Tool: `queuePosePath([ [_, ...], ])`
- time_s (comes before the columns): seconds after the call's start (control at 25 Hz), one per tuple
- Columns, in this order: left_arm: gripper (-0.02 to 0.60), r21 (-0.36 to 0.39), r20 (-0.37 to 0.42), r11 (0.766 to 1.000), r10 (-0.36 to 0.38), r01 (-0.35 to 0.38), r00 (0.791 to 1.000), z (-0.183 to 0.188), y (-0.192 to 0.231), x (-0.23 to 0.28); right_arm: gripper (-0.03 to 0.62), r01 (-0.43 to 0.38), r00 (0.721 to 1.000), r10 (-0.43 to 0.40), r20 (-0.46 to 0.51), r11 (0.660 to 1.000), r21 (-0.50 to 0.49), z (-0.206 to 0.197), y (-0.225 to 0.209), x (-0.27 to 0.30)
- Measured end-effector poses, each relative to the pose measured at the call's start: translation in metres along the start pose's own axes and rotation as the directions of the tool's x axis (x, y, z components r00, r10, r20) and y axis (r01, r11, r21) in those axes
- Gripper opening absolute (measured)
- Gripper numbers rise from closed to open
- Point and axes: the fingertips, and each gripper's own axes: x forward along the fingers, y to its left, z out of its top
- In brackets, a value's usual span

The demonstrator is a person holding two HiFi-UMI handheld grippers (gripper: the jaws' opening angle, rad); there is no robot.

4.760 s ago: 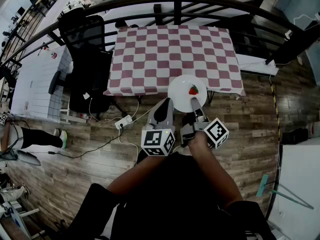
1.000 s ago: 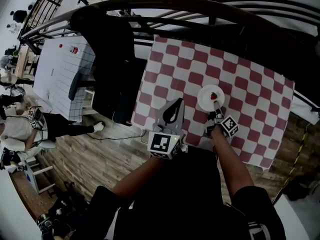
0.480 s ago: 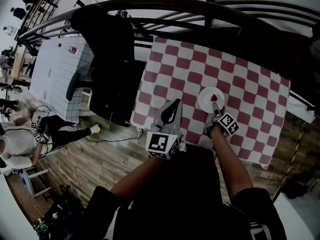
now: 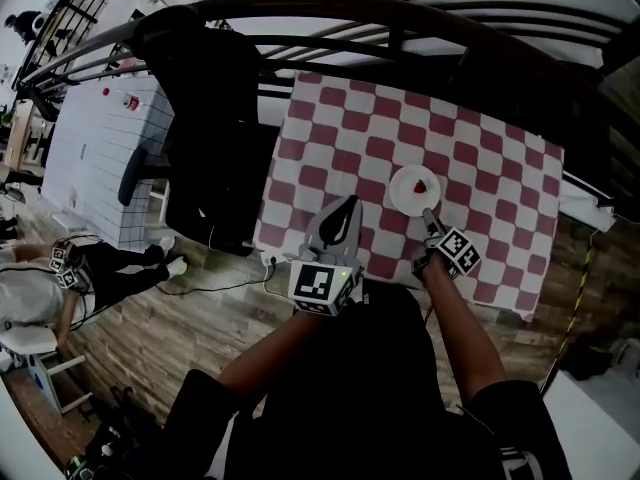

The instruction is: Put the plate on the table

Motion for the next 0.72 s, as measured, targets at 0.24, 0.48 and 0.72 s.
queuePosePath([
  [0.24, 0.009, -0.019, 0.014, 0.997, -0.079, 0.079, 0.997, -0.001, -0.016, -0.022, 0.247, -0.123, 0.991, 0.121, 0.065, 0.992, 0.034, -0.004, 0.059, -0.047],
  [0.48, 0.009, -0.017, 0.031, 0.989, -0.146, 0.147, 0.989, 0.002, -0.028, -0.056, 0.178, -0.204, 0.97, 0.202, 0.137, 0.979, 0.004, -0.019, 0.127, -0.109],
  [0.72, 0.009, -0.016, 0.055, 0.981, -0.194, 0.195, 0.98, 0.003, -0.036, -0.086, 0.093, -0.189, 0.968, 0.209, 0.141, 0.972, -0.142, -0.055, 0.162, -0.157],
])
